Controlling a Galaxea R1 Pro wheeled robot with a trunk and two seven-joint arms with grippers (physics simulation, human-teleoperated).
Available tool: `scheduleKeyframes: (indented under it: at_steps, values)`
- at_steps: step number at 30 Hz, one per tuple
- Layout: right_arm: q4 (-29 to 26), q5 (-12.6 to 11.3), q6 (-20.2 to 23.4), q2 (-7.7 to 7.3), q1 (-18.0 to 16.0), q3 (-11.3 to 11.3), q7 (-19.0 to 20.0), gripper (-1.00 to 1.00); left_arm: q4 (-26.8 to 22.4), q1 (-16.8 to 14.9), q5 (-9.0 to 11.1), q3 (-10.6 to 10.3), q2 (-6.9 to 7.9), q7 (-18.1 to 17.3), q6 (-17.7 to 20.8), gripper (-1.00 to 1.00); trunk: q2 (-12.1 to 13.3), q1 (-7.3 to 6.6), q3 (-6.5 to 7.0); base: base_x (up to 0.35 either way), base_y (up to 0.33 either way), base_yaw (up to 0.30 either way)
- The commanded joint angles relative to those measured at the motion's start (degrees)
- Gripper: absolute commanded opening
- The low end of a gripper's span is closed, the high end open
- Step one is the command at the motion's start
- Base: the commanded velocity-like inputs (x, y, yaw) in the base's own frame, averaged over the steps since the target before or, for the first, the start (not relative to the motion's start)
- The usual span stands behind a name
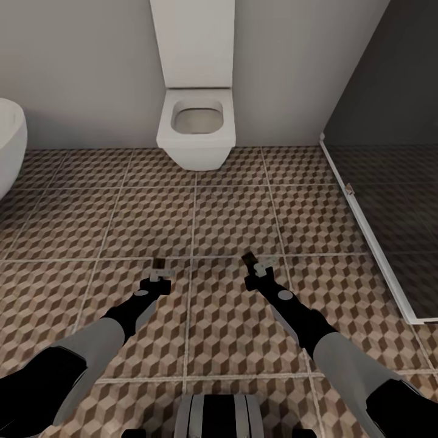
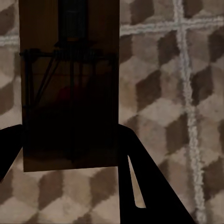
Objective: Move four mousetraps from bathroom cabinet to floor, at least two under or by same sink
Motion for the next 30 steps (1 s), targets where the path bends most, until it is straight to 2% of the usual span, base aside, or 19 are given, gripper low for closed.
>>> scheduleKeyframes:
  at_steps: [1,15,30]
  values:
    - [0.0,-0.7,-0.2,-0.07,-0.1,0.3,0.2,-1.0,0.0,0.0,0.5,-0.5,0.01,0.3,-0.1,-1.0,-0.4,0.21,-0.3,0.0,0.0,0.0]
    - [0.0,-0.7,-0.2,-0.09,-0.1,0.3,0.2,-1.0,-0.2,0.0,0.5,-0.5,-0.51,0.3,-0.1,-1.0,-6.0,3.29,-4.09,0.0,0.0,0.0]
    - [0.2,-0.7,-0.3,-0.09,-0.1,0.3,0.3,-1.0,-0.5,0.0,0.5,-0.5,-1.3,0.4,-0.2,-1.0,-6.2,3.67,-8.8,0.0,0.0,0.0]
